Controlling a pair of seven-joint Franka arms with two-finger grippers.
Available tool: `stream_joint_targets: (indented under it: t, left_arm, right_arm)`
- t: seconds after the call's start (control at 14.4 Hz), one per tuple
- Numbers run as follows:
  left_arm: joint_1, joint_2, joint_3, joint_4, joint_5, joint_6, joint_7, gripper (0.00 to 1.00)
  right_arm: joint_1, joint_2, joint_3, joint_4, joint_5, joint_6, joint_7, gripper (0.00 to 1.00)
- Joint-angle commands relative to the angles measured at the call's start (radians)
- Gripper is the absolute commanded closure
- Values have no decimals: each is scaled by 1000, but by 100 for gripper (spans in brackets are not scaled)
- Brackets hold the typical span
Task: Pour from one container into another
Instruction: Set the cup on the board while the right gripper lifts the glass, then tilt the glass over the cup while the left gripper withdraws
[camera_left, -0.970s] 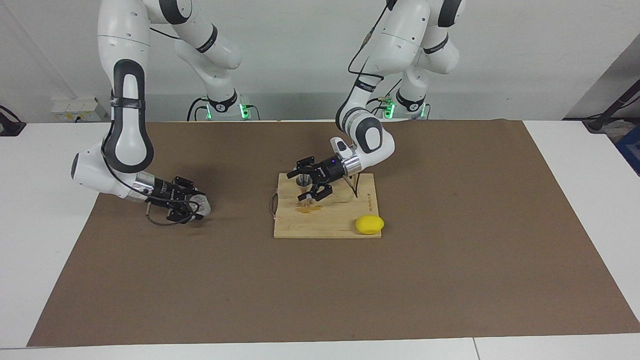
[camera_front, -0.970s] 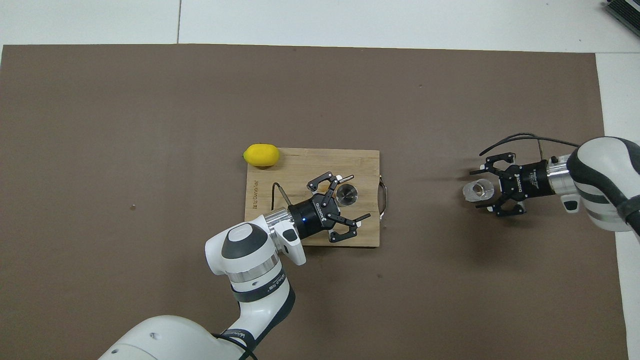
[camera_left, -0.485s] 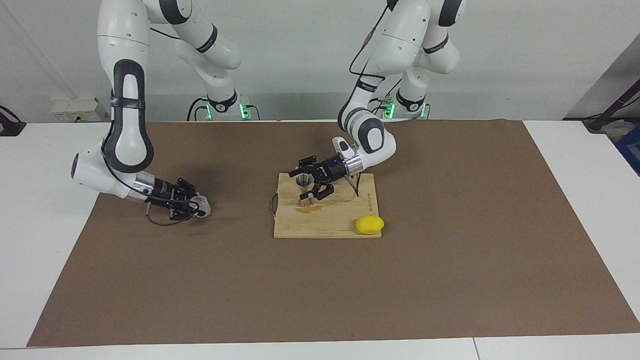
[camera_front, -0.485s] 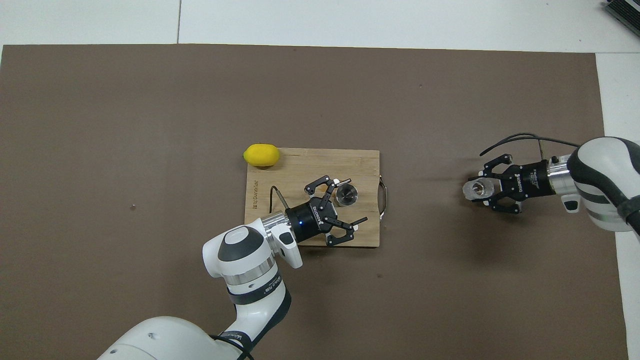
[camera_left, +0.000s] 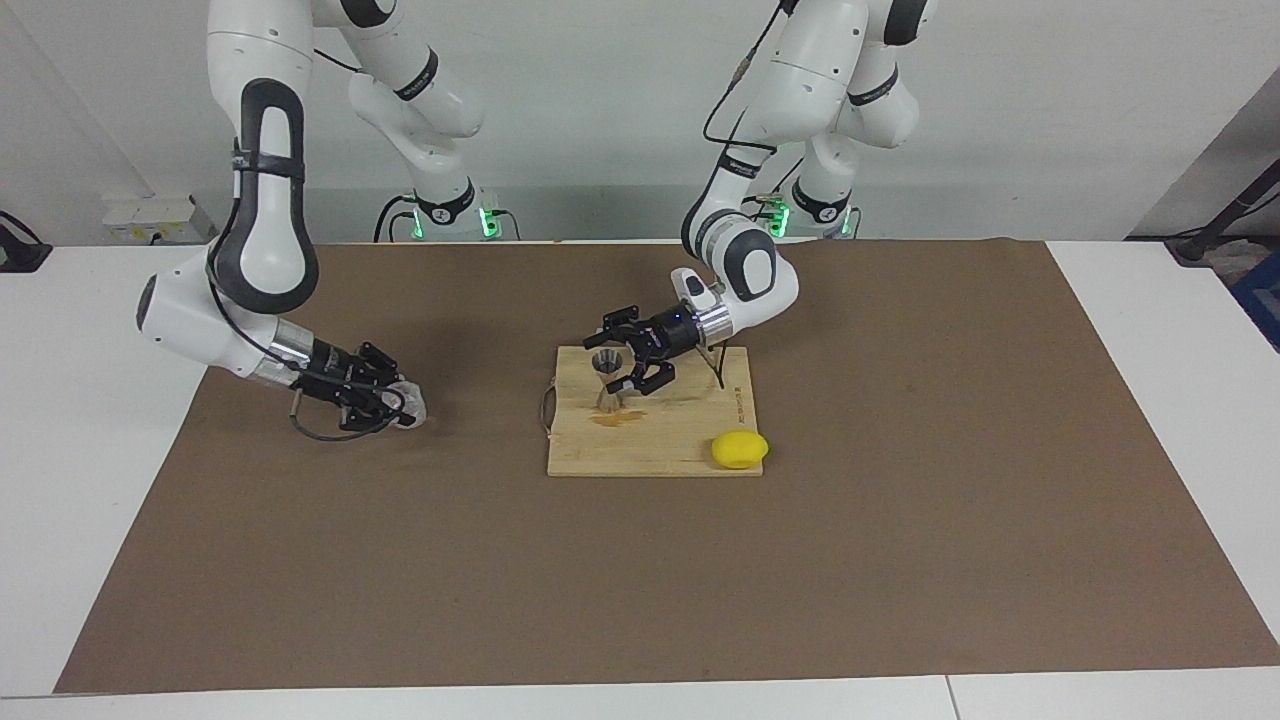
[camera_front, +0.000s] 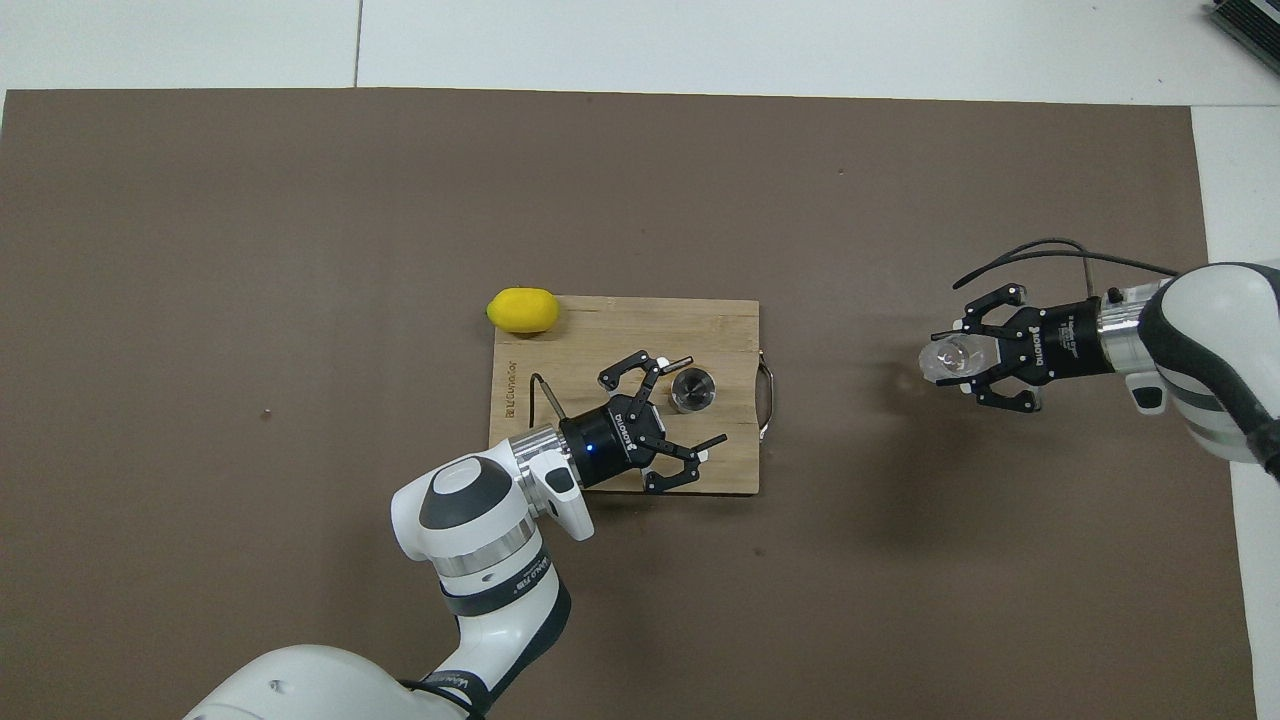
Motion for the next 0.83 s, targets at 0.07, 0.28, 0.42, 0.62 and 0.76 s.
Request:
stream_joint_targets:
  t: [0.07,0.28,0.42,0.62,0.76]
  left_arm:
    - [23,-46,-6,-75,-51,-51,188,0]
    - [37,-59,-4,-107,-48,-74,188,0]
    - [40,-70,-3,-130,-47,-88,187,0]
    - [59,-92,-3,-167,-42,-109,187,0]
    - [68,-115,-1,-199,-37,-122,187,0]
  right_arm:
    - [93,-68,-3,-20,22,54,136,86]
    - [191,-90,-6,-11,7,108,246,86]
    - [259,-94,-6,6,-64,148,351,86]
    - [342,-88,-5,52,-191,180,519,86]
    - [385,-85,-5,76,-259,183,604,86]
